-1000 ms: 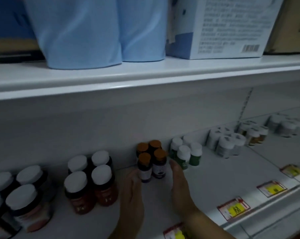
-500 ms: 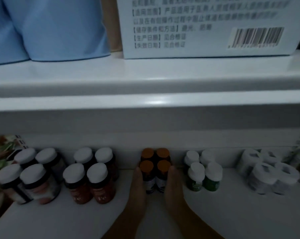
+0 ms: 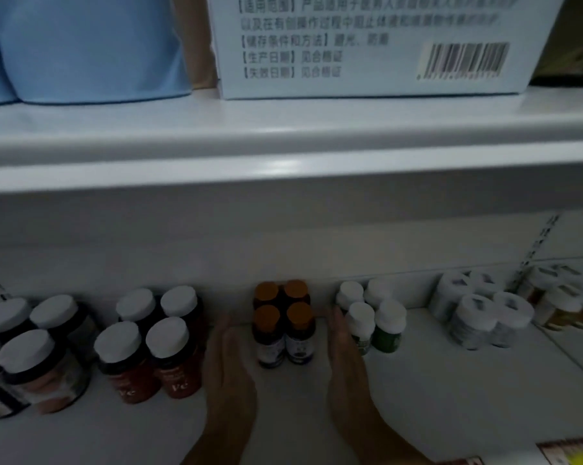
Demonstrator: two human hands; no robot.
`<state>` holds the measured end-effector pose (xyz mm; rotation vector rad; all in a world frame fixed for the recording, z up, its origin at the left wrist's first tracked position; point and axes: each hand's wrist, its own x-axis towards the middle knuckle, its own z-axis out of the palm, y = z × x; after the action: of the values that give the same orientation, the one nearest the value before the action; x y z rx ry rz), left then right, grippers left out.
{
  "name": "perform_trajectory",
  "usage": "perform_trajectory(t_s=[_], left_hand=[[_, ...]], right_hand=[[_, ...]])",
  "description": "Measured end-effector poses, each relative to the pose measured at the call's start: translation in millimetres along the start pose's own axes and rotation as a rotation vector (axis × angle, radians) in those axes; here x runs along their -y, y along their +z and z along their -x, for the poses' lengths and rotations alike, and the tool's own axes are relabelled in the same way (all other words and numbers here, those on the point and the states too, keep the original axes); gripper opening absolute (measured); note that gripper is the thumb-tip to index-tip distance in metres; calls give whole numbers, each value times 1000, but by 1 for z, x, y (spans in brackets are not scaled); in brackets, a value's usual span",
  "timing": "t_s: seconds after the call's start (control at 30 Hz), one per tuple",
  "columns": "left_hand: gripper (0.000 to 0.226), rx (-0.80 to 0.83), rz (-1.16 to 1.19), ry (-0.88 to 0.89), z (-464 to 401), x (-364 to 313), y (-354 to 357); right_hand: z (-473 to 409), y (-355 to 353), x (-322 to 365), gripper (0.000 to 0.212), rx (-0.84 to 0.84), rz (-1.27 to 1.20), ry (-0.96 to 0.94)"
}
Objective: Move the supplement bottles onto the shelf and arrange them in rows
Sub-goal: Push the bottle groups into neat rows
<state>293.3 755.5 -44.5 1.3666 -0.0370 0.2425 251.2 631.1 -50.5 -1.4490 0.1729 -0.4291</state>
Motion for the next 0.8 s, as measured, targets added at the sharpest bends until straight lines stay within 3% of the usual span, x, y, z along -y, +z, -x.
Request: perform_trajectory(t_s=[0.07, 0.1, 0.23, 0.3, 0.33, 0.4, 0.43, 0.47, 0.5, 0.53, 0.57, 0.63, 0.7, 0.77, 0.8], left_hand=[[67, 28, -54, 194, 19, -10, 8], [62, 99, -47, 216, 30, -17, 15], [28, 397, -91, 70, 53, 0, 61], [22, 465, -45, -81, 58, 12, 83], [42, 474, -13, -132, 56, 16, 93], [121, 415, 35, -227, 50, 27, 111], [139, 350, 41, -275, 47, 32, 117], [135, 318, 6, -275, 46, 35, 121], [114, 324, -20, -252, 44, 39, 126], [88, 353, -43, -231, 43, 39, 131], [78, 351, -33, -211, 40, 44, 137], [90, 274, 99, -300, 39, 45, 149], [84, 208, 147, -312, 37, 49, 157], [75, 238, 166, -305, 38, 49, 159], [84, 267, 184, -290, 39, 50, 158]], right_hand=[[9, -8, 5, 95, -71, 19, -26], [13, -16, 7, 88, -123, 58, -53], [11, -57, 18, 38, -316, 120, -68], [-2, -79, 16, 28, -328, 121, 5], [-9, -88, 13, 32, -323, 121, 39], [-25, -99, 7, 43, -299, 94, 111], [-33, -104, -1, 52, -281, 88, 162], [-38, -108, -5, 67, -227, 82, 181], [-43, -110, -8, 78, -168, 92, 191], [-48, -113, -12, 77, -122, 96, 189], [-54, -116, -16, 61, -91, 87, 185], [-59, -117, -18, 44, -78, -45, 194], [-65, -119, -22, 47, -92, -79, 168], [-67, -118, -24, 36, -68, -69, 157], [-68, -118, -26, 30, -73, -60, 147]])
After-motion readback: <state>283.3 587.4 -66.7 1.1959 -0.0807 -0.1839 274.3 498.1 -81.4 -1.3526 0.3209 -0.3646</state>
